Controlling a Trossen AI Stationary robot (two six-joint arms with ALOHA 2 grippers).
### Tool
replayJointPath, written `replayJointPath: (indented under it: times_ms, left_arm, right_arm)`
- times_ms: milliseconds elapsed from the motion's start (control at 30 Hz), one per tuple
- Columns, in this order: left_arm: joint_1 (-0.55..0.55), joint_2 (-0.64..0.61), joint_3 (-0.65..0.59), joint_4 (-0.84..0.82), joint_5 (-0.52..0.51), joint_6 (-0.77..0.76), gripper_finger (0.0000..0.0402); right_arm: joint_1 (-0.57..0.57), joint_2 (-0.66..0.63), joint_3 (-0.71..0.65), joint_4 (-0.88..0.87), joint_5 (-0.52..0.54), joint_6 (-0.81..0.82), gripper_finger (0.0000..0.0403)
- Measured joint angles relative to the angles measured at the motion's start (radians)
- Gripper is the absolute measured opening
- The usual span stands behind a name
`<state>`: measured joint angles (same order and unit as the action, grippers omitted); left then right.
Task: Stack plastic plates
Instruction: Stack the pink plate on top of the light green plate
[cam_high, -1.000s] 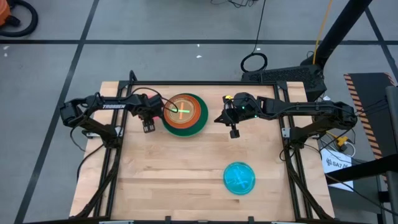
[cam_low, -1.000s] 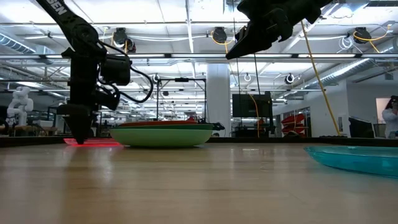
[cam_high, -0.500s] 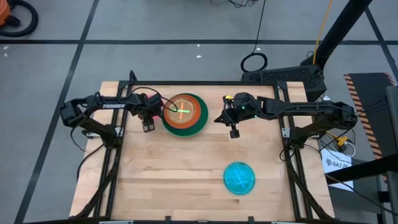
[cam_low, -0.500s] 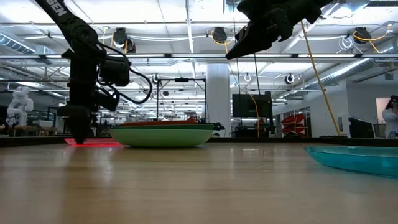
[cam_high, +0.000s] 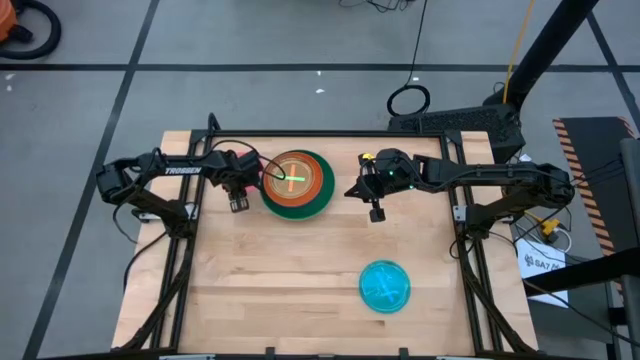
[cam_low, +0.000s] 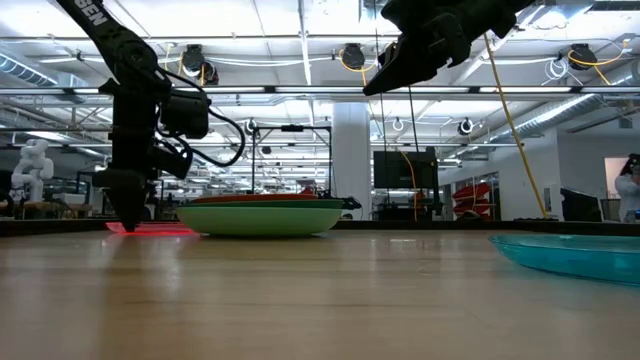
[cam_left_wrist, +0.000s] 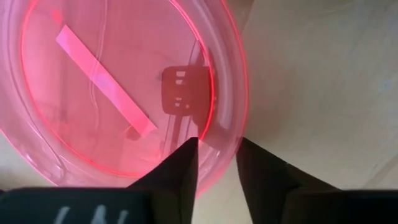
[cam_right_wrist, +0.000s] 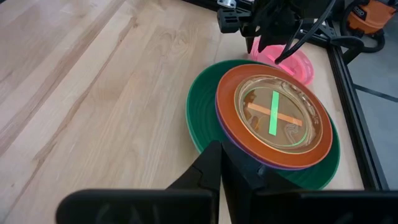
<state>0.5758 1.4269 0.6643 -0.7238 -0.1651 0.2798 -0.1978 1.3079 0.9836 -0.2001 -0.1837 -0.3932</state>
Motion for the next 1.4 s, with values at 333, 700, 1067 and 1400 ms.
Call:
replayJointPath:
  times_ms: [333,700,1067,1400]
  left_arm:
    - [0.000,0.000,0.015,-0.016,-0.020,-0.005,0.0080]
    - [0.000,0.000,0.015,-0.018,-0.020,-0.012,0.0035]
    - [-0.001,0.000,0.037,-0.046,-0.021,-0.013,0.0005]
    - [-0.001,-0.002,0.127,-0.183,-0.020,-0.027,0.0004]
  right_arm:
    - [0.000,0.000,0.000,0.000,0.000,0.000,0.0006]
    - [0.000,0.000,0.000,0.000,0.000,0.000,0.0006]
    - [0.000,0.000,0.000,0.000,0.000,-0.001,0.0006]
    - [0.000,0.000,0.000,0.000,0.000,-0.011,0.0006]
